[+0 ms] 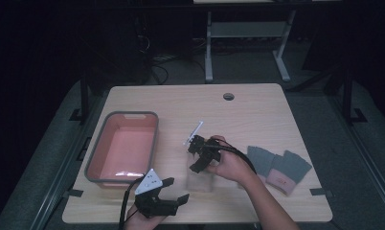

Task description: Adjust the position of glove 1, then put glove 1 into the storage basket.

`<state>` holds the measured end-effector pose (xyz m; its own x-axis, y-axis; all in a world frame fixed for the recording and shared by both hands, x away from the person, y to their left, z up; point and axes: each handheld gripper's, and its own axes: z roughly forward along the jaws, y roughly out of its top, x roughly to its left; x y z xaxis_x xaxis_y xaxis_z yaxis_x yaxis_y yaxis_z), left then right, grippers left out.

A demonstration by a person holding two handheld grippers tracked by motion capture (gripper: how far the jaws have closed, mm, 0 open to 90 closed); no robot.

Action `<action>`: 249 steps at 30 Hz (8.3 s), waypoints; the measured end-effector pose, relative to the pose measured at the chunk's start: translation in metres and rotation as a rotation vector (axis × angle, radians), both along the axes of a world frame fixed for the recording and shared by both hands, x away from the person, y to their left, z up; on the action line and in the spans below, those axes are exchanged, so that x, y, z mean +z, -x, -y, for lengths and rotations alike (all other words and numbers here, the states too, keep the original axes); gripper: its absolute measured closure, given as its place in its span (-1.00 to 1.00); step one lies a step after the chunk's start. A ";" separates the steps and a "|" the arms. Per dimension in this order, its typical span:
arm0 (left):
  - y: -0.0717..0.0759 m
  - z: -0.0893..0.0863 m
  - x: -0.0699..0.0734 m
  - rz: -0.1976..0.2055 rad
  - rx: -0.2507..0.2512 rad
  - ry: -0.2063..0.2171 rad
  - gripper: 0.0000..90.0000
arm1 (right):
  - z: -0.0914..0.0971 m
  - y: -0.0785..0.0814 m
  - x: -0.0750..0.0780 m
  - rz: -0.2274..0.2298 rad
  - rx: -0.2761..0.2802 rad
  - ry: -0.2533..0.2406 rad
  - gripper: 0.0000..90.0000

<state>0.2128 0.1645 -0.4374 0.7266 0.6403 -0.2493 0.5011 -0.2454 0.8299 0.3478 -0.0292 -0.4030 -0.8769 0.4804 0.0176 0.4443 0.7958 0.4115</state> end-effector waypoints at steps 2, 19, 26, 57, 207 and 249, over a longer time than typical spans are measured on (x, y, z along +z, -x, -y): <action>-0.005 0.002 0.002 -0.005 0.003 -0.008 -0.54 | 0.008 0.002 0.001 -0.002 -0.032 -0.029 -0.21; -0.046 0.028 0.004 -0.148 0.029 -0.032 -0.54 | 0.059 0.013 -0.001 -0.073 -0.258 -0.183 -0.17; -0.059 0.029 -0.003 -0.228 0.057 -0.022 -0.50 | 0.068 0.021 -0.016 -0.111 -0.331 -0.233 -0.18; -0.079 0.037 -0.028 -0.428 0.076 0.006 0.09 | 0.079 0.037 -0.059 -0.256 -0.593 -0.480 0.16; -0.115 -0.020 0.076 -0.351 0.074 0.172 0.51 | 0.026 -0.003 0.055 -0.254 -0.473 -0.558 0.83; -0.114 -0.085 0.131 -0.275 0.141 0.219 0.52 | -0.035 -0.023 0.108 -0.248 -0.382 -0.616 0.83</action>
<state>0.3267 0.2497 -0.3061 0.5221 0.6392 -0.5646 0.7284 0.0102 0.6851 0.3711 0.0055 -0.2954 -0.5872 0.5891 0.5551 0.7797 0.2274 0.5834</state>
